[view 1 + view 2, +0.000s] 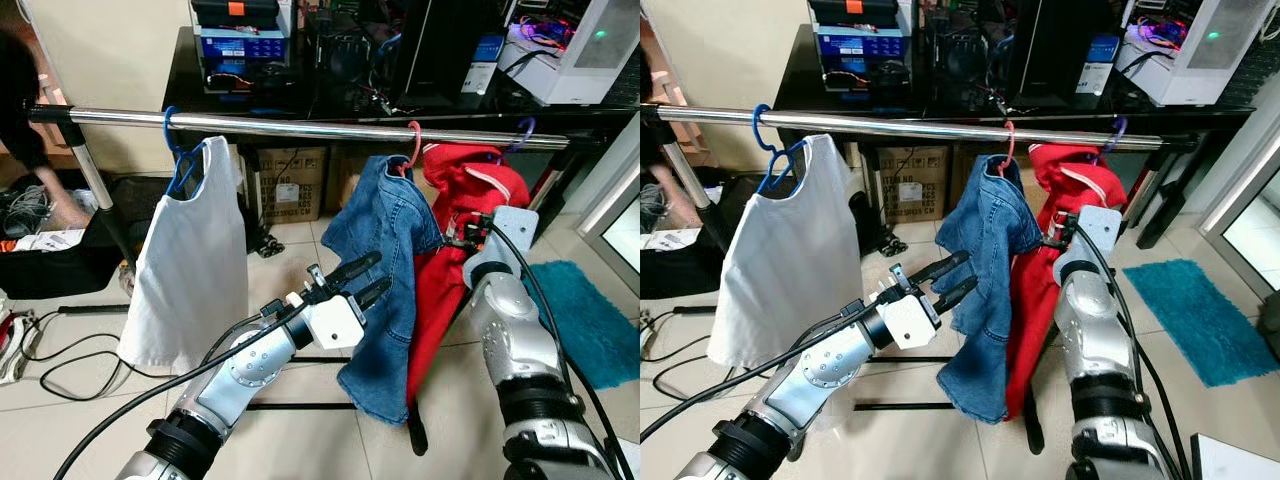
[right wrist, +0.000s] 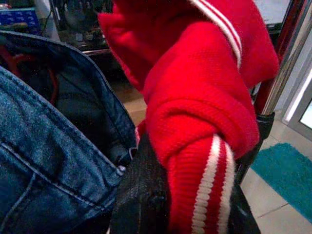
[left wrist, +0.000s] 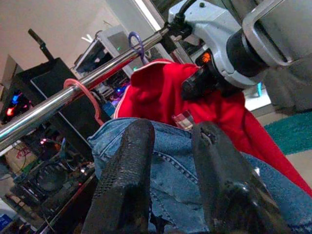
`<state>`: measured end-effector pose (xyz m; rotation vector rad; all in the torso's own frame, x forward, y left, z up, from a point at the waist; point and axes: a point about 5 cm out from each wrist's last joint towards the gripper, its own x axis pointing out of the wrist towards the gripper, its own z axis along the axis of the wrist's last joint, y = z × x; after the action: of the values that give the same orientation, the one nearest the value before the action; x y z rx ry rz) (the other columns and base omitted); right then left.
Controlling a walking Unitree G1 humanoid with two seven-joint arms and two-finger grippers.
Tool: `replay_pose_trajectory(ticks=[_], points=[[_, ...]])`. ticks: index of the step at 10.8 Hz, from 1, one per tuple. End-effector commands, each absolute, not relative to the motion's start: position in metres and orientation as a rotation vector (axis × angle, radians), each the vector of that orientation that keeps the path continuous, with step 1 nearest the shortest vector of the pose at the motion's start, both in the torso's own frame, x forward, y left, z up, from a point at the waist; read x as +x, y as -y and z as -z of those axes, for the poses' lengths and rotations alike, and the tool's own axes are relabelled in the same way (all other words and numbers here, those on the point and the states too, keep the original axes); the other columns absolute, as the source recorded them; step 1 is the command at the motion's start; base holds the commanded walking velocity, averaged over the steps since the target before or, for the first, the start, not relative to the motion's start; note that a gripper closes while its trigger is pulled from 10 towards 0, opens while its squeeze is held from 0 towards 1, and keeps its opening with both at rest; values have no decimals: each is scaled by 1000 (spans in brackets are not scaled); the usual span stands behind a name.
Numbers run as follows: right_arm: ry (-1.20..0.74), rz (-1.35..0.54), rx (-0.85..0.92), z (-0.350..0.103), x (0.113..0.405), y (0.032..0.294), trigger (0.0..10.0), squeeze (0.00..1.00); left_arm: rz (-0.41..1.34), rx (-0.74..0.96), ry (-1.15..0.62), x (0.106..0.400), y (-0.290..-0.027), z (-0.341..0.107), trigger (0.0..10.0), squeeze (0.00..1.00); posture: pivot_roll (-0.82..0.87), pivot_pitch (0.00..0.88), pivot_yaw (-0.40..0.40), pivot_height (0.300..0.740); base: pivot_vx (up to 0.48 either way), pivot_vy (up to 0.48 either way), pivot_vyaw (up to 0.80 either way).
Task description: Hang hanger
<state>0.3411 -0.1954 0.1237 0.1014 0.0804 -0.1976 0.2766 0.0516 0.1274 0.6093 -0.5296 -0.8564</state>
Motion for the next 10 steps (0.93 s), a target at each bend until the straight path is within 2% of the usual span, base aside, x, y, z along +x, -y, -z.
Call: replay_pose_trajectory(ticks=[1, 6, 10], points=[[102, 194, 68, -158, 341, 204, 0, 0, 872, 612, 538, 273, -49, -127, 10000, 0, 147, 48, -69, 740, 0, 0, 0], [137, 92, -76, -144, 306, 200, 0, 0, 862, 579, 523, 277, -53, -128, 10000, 0, 109, 36, -38, 740, 0, 0, 0], [62, 57, -153, -122, 283, 199, 0, 0, 889, 553, 512, 277, -47, -126, 10000, 0, 59, 37, -22, 740, 0, 0, 0]])
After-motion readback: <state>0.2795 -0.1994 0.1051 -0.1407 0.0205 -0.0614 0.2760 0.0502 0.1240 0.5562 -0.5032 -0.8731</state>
